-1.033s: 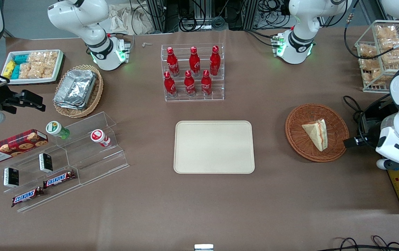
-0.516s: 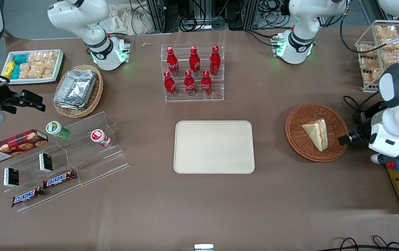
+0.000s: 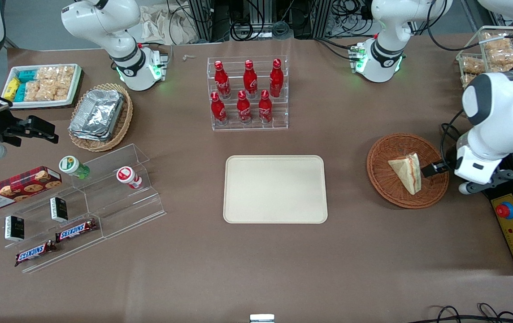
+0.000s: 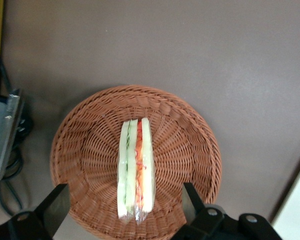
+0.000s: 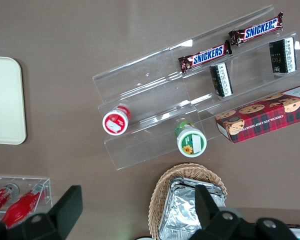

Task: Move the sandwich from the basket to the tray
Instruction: 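Lower the left gripper around the sandwich and close on it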

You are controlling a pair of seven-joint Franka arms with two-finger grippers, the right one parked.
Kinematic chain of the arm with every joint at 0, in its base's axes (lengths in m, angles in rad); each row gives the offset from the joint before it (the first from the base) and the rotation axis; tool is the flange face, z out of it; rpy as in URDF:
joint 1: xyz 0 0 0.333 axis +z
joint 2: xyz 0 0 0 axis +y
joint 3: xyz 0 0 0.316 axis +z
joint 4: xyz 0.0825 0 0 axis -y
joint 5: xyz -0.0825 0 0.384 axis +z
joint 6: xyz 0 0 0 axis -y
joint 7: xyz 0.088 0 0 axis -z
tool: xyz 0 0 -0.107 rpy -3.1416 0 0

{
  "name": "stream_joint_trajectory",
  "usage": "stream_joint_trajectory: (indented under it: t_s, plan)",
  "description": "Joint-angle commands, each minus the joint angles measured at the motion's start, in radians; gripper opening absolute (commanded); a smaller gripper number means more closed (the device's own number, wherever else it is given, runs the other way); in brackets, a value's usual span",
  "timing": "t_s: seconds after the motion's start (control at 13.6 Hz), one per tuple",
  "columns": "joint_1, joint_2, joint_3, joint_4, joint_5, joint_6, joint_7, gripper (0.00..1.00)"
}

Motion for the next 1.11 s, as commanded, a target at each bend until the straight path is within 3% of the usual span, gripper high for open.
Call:
stream_joint_trajectory:
  t_s: [0.0,1.03]
  plan:
    - [0.001,-0.026,0.0,-0.134,0.013,0.144,-0.021,1.0]
    - [0.004,0.084,0.004,-0.223,-0.004,0.299,-0.023,1.0]
